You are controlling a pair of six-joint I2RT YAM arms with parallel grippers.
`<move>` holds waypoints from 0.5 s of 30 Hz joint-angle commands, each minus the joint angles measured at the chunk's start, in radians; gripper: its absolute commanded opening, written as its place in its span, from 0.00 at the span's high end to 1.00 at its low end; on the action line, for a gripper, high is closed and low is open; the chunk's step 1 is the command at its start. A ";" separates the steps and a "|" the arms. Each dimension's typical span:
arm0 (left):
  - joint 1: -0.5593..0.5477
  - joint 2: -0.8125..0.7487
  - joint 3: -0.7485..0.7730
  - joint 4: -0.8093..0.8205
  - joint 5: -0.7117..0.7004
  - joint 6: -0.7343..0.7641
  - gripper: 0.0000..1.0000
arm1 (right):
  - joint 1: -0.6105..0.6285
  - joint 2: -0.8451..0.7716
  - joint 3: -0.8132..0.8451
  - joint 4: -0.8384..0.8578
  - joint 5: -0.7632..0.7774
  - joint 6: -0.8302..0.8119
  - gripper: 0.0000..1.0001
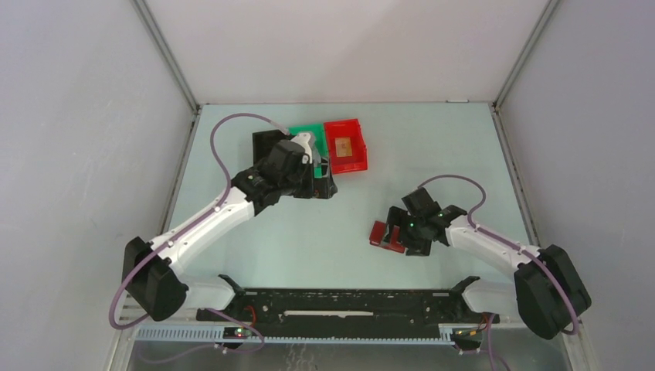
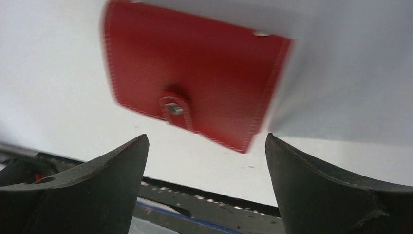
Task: Take the credit cards out of the card holder
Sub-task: Move the card holder to the center of the board.
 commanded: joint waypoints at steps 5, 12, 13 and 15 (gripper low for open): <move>0.047 0.009 0.018 -0.055 -0.061 -0.056 0.00 | 0.162 0.089 0.037 0.337 -0.138 0.135 0.00; 0.091 -0.017 0.008 -0.074 -0.104 -0.056 0.00 | 0.285 0.188 0.207 0.309 -0.191 0.038 0.00; 0.091 -0.022 0.005 -0.074 -0.110 -0.055 0.00 | 0.283 0.163 0.213 0.283 -0.167 0.021 0.00; 0.091 -0.029 -0.008 -0.068 -0.116 -0.059 0.00 | 0.266 0.106 0.213 0.215 -0.097 -0.010 0.00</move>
